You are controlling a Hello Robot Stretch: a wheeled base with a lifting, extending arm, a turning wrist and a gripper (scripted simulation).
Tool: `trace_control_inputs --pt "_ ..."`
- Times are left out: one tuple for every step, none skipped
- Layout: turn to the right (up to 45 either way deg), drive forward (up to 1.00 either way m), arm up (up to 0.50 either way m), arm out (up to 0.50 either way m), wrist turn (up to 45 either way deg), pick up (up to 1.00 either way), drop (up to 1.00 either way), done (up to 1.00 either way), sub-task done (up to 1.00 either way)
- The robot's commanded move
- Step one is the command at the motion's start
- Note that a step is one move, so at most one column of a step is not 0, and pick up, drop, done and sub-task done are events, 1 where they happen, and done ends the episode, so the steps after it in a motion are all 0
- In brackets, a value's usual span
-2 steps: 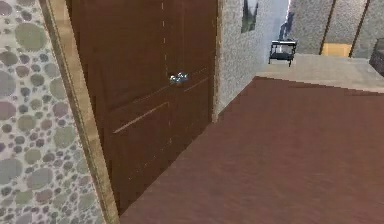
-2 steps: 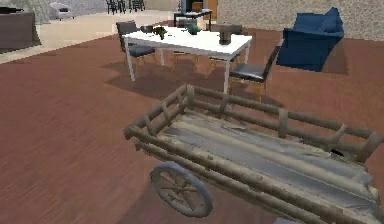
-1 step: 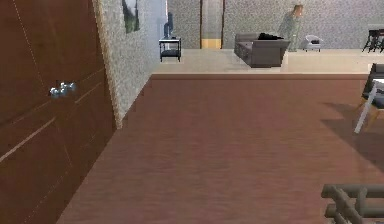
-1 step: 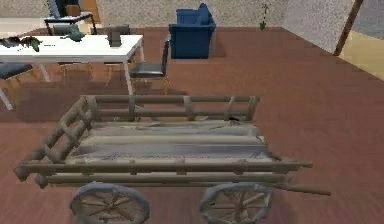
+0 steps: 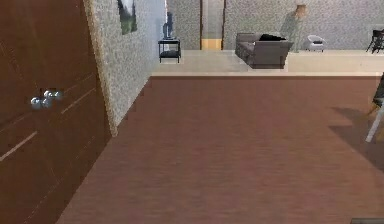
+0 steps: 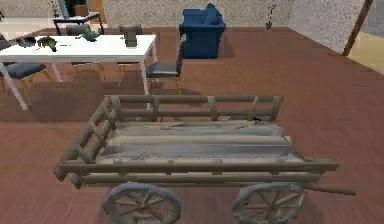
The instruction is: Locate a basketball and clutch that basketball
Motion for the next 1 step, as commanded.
trace_control_inputs --pt "0.0 0.9 0.0 0.0 0.0 0.0 0.0 0.0 0.0"
